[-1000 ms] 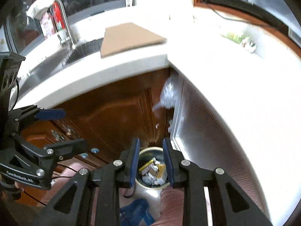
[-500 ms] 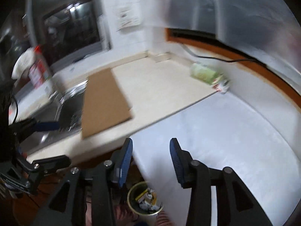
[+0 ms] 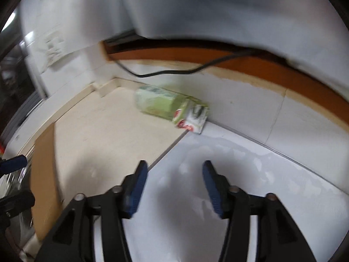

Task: Collect trash
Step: 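Grasp the green milk-tea can with the left gripper while the right grasps the green carton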

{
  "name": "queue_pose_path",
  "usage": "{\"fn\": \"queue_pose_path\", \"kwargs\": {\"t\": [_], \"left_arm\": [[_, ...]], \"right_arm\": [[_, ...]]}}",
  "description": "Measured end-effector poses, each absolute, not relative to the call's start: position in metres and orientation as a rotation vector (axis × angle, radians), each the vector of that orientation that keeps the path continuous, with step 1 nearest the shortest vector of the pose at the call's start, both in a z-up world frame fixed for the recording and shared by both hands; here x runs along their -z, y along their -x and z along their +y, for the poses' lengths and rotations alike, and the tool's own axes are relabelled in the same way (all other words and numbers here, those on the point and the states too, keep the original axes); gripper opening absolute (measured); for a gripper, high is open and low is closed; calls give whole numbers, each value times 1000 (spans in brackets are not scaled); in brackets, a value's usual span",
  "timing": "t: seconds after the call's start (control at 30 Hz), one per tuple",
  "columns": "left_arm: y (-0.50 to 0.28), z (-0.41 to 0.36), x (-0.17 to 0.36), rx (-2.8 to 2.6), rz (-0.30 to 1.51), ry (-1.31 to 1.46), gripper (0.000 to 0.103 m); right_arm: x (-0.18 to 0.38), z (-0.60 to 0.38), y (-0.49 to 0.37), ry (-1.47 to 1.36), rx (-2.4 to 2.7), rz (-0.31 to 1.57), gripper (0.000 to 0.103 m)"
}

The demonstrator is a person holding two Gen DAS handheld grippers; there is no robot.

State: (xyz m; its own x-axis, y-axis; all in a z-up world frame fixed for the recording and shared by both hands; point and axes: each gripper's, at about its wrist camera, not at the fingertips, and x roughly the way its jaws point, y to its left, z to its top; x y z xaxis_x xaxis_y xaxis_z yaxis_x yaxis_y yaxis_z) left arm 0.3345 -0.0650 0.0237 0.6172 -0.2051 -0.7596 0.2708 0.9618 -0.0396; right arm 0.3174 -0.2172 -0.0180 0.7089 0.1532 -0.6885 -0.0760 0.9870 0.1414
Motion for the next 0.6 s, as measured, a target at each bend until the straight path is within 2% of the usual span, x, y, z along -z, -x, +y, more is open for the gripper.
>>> {"fn": "queue_pose_path", "kwargs": {"t": [0.3,0.4,0.47,0.6], "left_arm": [[-438,-72,19,246,865,-18,95],[-458,-74,29,253,869,3,95],[-465,-75,33,257,868,11,95],[-475,-75,39,274,869,40,95]], "right_arm": [[46,-221,-389,-215,-4,724,66],[51,-223,-407,-243,27,713,67],[54,-226,-417,-252,59,704,72],[62,-232,-435,-284,87,713,73]]}}
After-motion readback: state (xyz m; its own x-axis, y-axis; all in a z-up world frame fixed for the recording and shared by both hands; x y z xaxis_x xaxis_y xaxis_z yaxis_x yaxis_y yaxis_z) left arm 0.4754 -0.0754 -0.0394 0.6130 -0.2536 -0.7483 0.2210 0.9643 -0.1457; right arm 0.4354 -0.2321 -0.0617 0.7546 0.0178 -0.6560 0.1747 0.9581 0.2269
